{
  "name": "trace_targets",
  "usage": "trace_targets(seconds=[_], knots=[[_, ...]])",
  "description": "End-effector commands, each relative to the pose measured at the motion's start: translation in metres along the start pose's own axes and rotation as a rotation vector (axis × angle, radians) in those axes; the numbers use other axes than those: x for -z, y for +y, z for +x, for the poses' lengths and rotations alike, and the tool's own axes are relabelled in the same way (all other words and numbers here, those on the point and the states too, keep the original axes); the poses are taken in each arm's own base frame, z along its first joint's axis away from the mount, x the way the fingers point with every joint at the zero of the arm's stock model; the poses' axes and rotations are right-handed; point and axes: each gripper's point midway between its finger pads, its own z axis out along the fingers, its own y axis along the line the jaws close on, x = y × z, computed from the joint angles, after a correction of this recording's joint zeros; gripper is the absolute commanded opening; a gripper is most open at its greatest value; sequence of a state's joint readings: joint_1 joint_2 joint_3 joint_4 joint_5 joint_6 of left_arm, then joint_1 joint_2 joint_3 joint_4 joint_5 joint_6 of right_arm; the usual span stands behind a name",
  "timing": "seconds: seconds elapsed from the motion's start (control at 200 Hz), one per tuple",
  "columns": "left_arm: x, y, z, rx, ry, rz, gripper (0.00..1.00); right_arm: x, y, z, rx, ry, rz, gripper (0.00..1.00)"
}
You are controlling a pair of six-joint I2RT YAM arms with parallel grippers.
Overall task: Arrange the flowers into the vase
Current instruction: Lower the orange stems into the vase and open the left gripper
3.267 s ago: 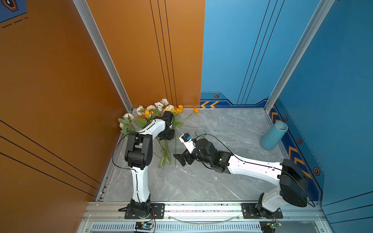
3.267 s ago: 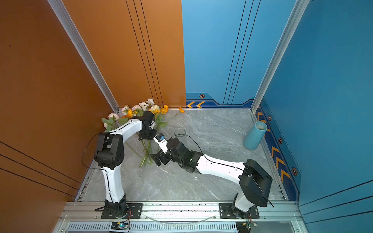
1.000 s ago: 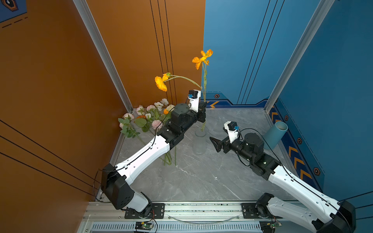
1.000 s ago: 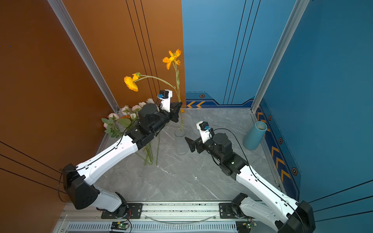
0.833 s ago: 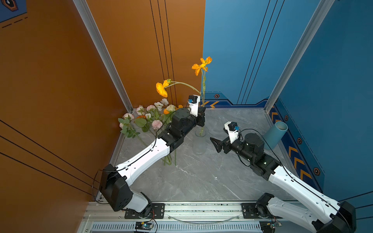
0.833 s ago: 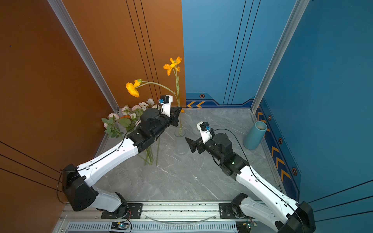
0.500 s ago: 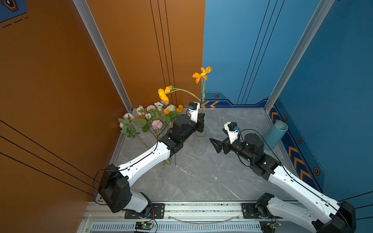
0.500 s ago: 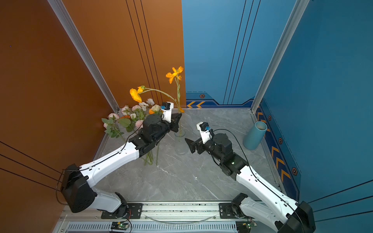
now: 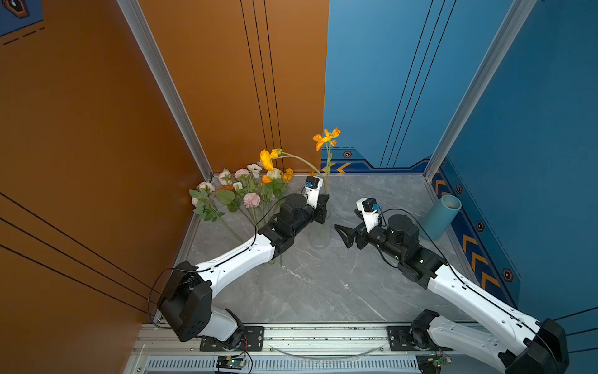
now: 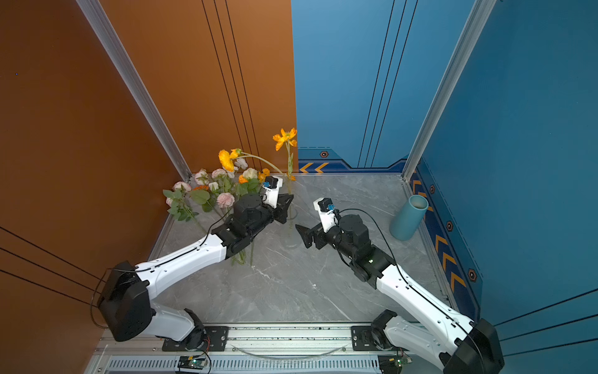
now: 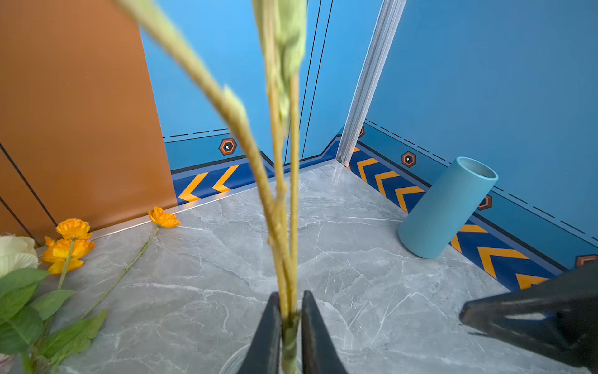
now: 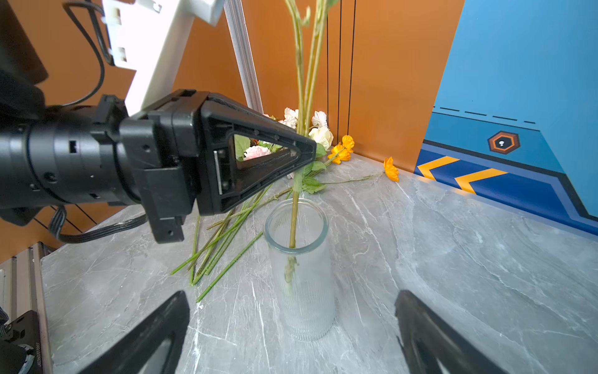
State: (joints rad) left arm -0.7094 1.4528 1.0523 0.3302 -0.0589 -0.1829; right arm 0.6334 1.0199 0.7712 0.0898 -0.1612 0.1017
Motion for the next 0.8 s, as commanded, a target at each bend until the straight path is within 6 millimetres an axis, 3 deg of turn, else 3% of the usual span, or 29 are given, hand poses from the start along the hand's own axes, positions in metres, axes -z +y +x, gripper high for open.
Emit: trace_targets(seconds=[0.0, 0.19, 0.2, 0.235, 0.42, 0.621, 0.791], knots=[[0.000, -0.006, 0.004, -0.008, -0.004, 0.023, 0.18, -0.004, 0.003, -0.007, -0.024, -0.027, -0.024, 1.00], [-0.001, -0.003, 0.003, -0.008, -0.005, 0.012, 0.24, -0.006, 0.004, -0.002, -0.036, -0.022, -0.032, 1.00], [0.000, -0.001, 0.014, -0.010, 0.017, 0.008, 0.25, -0.006, 0.004, -0.002, -0.036, -0.023, -0.031, 1.00], [0.000, -0.001, 0.017, -0.009, 0.021, 0.007, 0.27, -0.006, 0.004, -0.001, -0.033, -0.021, -0.030, 1.00], [0.008, -0.001, 0.012, -0.004, 0.008, 0.010, 0.52, -0.005, 0.003, 0.000, -0.031, -0.022, -0.029, 1.00], [0.033, -0.005, -0.001, -0.007, -0.028, 0.030, 0.71, -0.006, 0.005, 0.001, -0.031, -0.028, -0.038, 1.00], [0.061, 0.002, -0.006, -0.020, -0.011, -0.005, 0.72, -0.003, 0.031, -0.005, 0.102, -0.038, -0.111, 1.00]])
